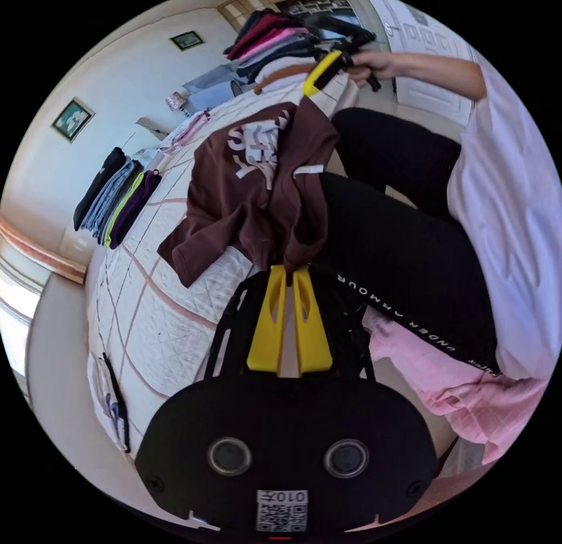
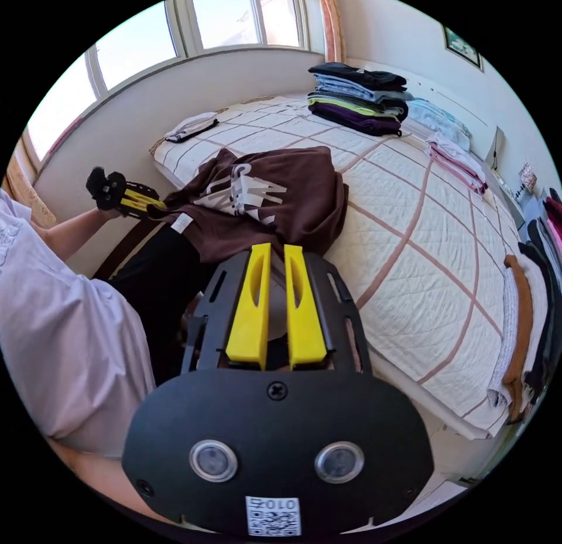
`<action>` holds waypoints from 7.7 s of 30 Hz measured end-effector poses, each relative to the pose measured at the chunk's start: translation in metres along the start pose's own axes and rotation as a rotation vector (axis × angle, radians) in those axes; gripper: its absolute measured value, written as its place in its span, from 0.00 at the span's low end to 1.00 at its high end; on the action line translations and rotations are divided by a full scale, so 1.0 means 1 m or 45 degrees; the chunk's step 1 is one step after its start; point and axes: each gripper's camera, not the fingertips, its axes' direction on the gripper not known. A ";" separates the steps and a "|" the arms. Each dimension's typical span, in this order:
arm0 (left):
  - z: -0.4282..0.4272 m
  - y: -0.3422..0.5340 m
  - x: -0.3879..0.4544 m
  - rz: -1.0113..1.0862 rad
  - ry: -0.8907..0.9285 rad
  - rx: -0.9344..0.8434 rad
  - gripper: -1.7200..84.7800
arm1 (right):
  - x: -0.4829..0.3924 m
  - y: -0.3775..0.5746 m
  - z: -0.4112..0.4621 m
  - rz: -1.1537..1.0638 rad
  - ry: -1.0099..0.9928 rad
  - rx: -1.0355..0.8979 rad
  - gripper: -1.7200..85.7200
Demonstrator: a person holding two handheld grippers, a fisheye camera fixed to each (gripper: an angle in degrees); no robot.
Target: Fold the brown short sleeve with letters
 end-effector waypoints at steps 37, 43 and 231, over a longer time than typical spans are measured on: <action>-0.020 -0.113 -0.077 -0.123 0.252 0.050 0.02 | 0.020 -0.026 -0.092 0.164 0.269 0.064 0.06; -0.007 -0.120 -0.048 0.037 0.208 0.109 0.05 | 0.019 -0.029 -0.062 0.139 0.312 -0.072 0.06; 0.053 0.145 -0.540 -1.505 0.037 0.038 0.03 | 0.152 0.112 0.043 1.074 0.134 0.130 0.06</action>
